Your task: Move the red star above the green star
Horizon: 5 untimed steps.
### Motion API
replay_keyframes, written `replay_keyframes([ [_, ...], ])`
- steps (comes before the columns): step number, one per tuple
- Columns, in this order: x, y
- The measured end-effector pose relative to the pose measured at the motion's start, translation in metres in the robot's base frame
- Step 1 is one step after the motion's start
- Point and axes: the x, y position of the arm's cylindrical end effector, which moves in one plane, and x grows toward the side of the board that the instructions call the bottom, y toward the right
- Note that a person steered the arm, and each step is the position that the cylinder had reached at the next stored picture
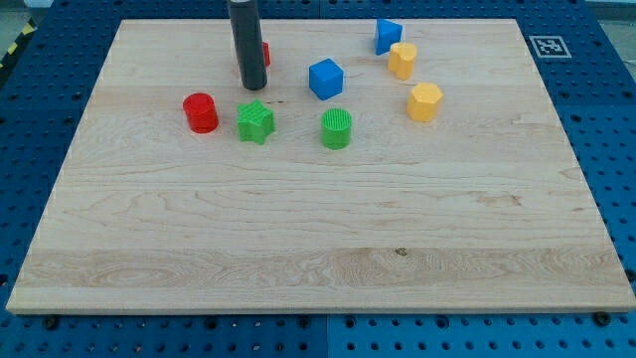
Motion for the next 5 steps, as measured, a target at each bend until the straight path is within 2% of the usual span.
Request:
replay_keyframes([
  [3,-0.041,0.000],
  [5,-0.041,0.000],
])
